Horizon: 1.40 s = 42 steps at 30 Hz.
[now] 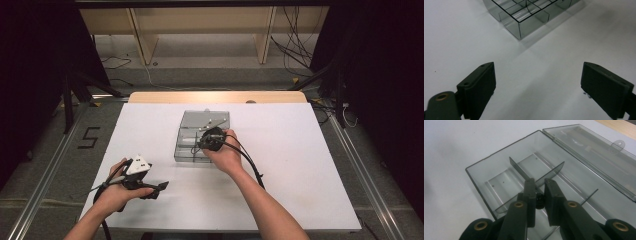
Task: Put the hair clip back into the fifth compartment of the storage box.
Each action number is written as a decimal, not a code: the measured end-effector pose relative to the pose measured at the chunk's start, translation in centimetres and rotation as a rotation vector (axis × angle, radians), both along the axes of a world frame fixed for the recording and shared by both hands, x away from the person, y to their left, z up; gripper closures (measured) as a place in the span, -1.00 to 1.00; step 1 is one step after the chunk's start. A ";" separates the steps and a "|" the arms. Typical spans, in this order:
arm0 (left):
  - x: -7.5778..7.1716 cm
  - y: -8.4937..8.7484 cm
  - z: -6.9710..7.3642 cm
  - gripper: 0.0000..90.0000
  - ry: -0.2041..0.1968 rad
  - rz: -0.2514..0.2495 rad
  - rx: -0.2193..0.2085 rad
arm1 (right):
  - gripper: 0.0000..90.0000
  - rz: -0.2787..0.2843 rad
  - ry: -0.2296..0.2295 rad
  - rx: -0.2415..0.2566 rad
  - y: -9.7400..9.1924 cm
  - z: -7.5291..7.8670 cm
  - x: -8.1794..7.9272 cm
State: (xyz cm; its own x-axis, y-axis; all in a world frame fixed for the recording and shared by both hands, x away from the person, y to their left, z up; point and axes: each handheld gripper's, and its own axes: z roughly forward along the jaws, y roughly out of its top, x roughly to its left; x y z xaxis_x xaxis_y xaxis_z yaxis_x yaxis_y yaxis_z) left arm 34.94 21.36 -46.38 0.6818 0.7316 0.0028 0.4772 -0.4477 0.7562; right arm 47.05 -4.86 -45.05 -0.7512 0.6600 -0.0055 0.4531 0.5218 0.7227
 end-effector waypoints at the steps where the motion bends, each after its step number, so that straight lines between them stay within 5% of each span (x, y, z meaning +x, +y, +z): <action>1: 0.0 0.0 0.0 -0.73 0.000 0.000 -0.001 | 0.80 0.001 0.001 -0.001 0.0 0.0 0.0; 42: 0.0 -0.1 -0.1 -0.73 0.002 -0.001 -0.001 | 0.79 0.008 0.049 -0.040 0.7 -1.1 0.1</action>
